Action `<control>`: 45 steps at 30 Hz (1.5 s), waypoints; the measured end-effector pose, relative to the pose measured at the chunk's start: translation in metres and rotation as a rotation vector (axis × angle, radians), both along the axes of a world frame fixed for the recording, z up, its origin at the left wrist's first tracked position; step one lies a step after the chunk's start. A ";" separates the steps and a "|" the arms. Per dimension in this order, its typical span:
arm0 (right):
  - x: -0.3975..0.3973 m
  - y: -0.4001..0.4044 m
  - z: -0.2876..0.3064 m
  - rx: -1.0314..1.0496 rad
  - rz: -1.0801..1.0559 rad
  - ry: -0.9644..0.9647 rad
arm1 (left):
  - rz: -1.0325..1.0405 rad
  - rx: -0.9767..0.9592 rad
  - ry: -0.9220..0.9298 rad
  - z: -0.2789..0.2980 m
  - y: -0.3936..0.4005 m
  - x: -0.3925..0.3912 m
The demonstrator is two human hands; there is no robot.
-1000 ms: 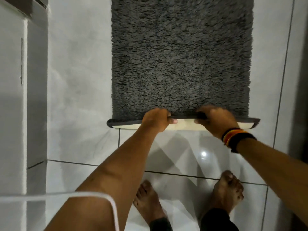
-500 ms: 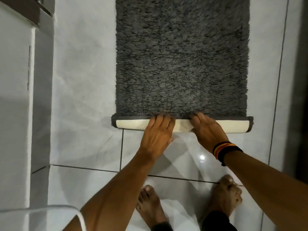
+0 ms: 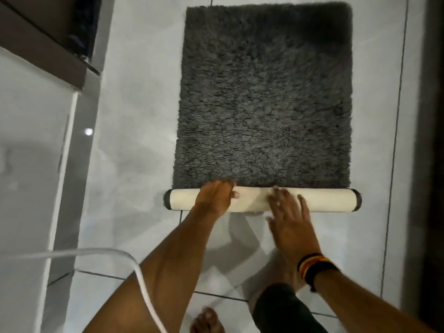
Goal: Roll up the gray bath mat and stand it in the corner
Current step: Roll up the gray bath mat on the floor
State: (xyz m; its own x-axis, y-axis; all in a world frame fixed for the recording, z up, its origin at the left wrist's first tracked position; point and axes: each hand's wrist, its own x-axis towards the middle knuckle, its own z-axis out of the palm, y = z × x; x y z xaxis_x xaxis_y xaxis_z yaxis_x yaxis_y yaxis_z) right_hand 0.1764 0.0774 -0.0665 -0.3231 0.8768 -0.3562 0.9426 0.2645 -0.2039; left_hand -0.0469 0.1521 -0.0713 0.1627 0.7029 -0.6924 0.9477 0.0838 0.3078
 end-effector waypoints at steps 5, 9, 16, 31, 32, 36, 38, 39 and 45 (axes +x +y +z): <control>-0.013 -0.029 -0.008 -0.250 -0.050 -0.114 | 0.012 0.326 0.140 0.020 -0.032 0.019; -0.026 0.019 -0.007 -0.300 -0.072 -0.187 | 0.026 0.233 -0.010 0.030 -0.084 0.033; -0.027 0.068 0.004 -0.239 -0.141 -0.077 | -0.013 0.074 0.087 0.008 -0.049 0.025; -0.032 0.184 0.009 -0.215 -0.265 -0.090 | -0.116 0.409 -0.109 0.020 0.086 0.022; -0.034 0.197 0.009 -0.214 -0.269 -0.090 | -0.119 0.410 -0.129 0.020 0.086 0.024; -0.039 0.222 0.013 -0.214 -0.308 -0.071 | -0.095 0.292 -0.072 0.016 0.097 0.032; -0.038 0.221 0.020 -0.148 -0.321 -0.041 | -0.121 0.227 -0.028 0.016 0.112 0.030; -0.036 0.219 0.023 -0.106 -0.316 -0.028 | -0.142 0.224 -0.003 0.016 0.122 0.030; -0.029 0.214 0.018 -0.221 -0.202 -0.062 | -0.153 0.192 -0.031 0.018 0.182 0.021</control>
